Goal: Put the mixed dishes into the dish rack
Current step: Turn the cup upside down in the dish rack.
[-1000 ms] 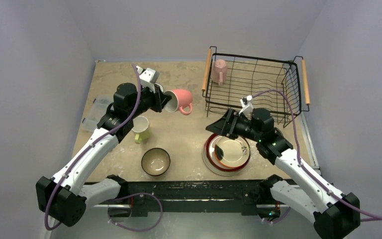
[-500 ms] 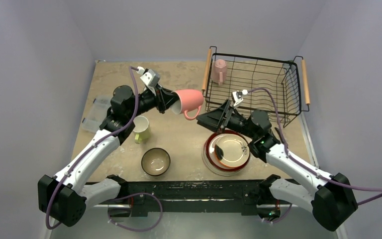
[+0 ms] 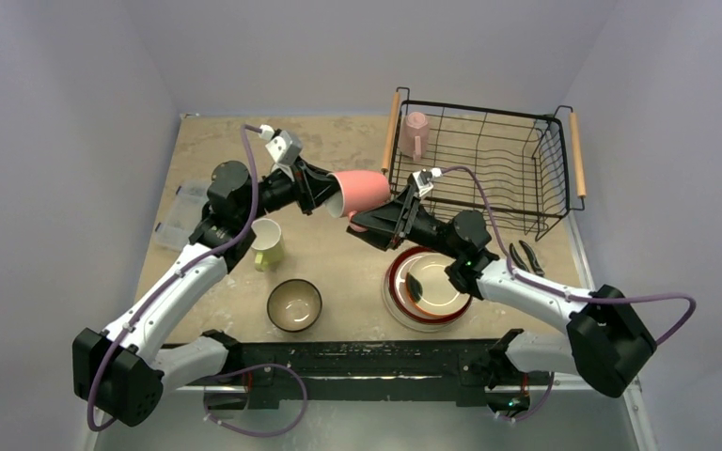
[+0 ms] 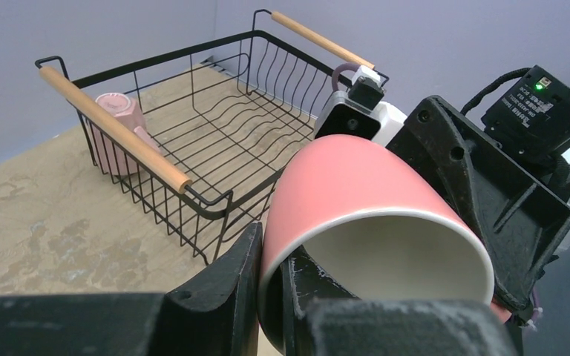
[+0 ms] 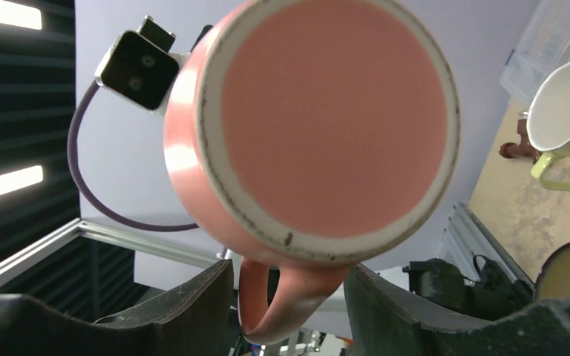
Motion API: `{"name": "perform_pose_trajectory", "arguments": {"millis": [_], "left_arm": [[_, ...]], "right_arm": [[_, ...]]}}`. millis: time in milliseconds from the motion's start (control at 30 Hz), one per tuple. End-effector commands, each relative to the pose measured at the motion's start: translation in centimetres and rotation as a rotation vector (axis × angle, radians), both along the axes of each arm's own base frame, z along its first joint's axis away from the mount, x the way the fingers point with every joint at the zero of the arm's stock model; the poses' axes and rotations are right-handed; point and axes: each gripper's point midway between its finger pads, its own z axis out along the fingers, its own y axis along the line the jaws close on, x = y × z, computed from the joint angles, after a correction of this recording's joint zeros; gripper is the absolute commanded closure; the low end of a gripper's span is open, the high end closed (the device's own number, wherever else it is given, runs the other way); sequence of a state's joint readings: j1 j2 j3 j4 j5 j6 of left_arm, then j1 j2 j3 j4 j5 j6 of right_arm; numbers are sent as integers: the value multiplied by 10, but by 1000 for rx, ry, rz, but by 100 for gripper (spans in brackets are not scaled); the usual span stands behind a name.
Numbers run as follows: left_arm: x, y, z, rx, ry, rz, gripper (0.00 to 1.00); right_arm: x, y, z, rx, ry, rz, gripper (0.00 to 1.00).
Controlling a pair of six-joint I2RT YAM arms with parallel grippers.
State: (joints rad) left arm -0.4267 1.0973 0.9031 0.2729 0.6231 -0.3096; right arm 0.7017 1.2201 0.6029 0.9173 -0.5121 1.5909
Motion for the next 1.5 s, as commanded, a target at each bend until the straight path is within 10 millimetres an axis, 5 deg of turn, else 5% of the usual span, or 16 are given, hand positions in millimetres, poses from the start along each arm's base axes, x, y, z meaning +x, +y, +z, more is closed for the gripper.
{"name": "perform_pose_trajectory", "arguments": {"millis": [0, 400, 733, 833, 933, 1033, 1300, 1467], "left_arm": [[-12, -3, 46, -88, -141, -50, 100], [-15, -6, 46, -84, -135, -76, 100], [-12, -8, 43, -68, -100, -76, 100], [-9, -8, 40, -48, -70, -65, 82], [-6, -5, 39, -31, -62, -41, 60], [-1, 1, 35, -9, -54, 11, 49], [10, 19, 31, 73, -3, 137, 45], [14, 39, 31, 94, 1, 251, 44]], "right_arm": [[-1, -6, 46, 156, -61, -14, 46], [7, -3, 46, 200, -14, -13, 65], [4, 0, 46, 229, -5, 18, 100], [3, 0, 40, 217, 2, 20, 100], [-1, -2, 28, 196, 16, 27, 100], [-4, -7, 11, 164, 34, 13, 100], [-2, -21, -52, -110, 62, -91, 100], [8, -54, -90, -400, 36, -244, 100]]}}
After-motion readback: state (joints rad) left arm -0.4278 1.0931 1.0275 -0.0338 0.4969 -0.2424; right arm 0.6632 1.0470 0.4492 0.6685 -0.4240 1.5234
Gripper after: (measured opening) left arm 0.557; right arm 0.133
